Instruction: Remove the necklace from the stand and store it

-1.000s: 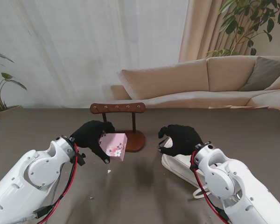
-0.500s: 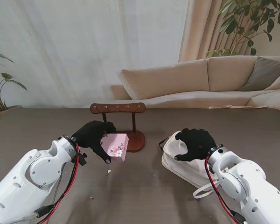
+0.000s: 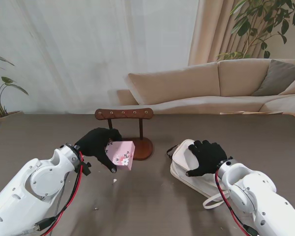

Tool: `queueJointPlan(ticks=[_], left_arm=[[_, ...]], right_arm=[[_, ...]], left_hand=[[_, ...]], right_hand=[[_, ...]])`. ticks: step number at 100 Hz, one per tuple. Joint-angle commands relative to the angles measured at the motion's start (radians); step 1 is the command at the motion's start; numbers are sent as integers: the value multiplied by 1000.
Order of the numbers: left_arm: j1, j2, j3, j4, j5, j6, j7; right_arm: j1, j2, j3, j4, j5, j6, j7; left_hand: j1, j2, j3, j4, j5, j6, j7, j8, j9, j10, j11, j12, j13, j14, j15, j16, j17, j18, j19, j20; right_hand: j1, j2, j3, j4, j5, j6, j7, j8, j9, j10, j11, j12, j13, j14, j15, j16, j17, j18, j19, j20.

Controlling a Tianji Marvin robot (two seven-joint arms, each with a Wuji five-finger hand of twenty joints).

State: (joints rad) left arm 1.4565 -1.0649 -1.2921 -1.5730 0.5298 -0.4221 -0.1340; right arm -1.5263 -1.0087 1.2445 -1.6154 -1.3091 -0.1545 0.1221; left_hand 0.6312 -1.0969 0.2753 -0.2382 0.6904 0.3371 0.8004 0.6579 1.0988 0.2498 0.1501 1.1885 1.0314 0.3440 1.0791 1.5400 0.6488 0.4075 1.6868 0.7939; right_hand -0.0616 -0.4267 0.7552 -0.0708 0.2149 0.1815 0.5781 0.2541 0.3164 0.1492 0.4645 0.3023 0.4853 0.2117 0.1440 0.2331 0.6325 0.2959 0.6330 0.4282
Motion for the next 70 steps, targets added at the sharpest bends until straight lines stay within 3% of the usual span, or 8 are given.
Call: queueJointPlan(ticks=[1,21,31,55,70], left_arm=[[7,-2,-6,-17,2,4,-21],[25,-4,-13,-19,10,6,-9],[30,-4,-13,-17,10,7,-8],[34,-3,-17,-25,16,4,-8],[37,-4,-22,-38,21,0,-3]], right_arm=[[-12,4,-2,2,-4,-17,22],[-26,4,-1,10,-1,-14,9],[-15,7,-22,30,-17,-4,4],[29,15,-95,92,-94,38,-104],[59,20,-135,131,-126,51,-190]], left_hand=[[240,161,968,96,73,130,721,106,193,-45,383,109,73,-193,131,22,-11,-92,-77,0],[240,160,967,95,73,130,721,106,194,-44,384,109,74,-191,131,22,-11,-92,-77,2],[241,161,968,95,73,130,720,106,194,-43,383,109,75,-190,131,22,-11,-91,-77,2],[242,162,966,95,73,130,720,106,193,-43,383,109,75,-190,130,21,-11,-89,-78,4],[241,162,965,95,74,130,720,106,194,-43,382,109,75,-191,130,21,-9,-91,-77,4]], right_hand=[[-39,10,35,24,-38,30,-1,-9,-33,25,2,-6,-33,8,-15,-13,-578,0,-43,-13],[-63,9,36,20,-85,90,-1,-33,-54,39,-1,-19,-49,26,-33,-26,-581,16,-81,-8],[-32,-23,49,23,-98,104,6,-47,-57,42,3,-24,-49,30,-37,-31,-575,21,-94,-2],[242,-204,81,51,7,77,112,-53,70,35,78,-10,83,40,49,-3,-465,21,-62,35],[453,-212,15,60,177,-32,181,-9,272,-28,114,28,237,20,161,52,-387,-1,96,28]])
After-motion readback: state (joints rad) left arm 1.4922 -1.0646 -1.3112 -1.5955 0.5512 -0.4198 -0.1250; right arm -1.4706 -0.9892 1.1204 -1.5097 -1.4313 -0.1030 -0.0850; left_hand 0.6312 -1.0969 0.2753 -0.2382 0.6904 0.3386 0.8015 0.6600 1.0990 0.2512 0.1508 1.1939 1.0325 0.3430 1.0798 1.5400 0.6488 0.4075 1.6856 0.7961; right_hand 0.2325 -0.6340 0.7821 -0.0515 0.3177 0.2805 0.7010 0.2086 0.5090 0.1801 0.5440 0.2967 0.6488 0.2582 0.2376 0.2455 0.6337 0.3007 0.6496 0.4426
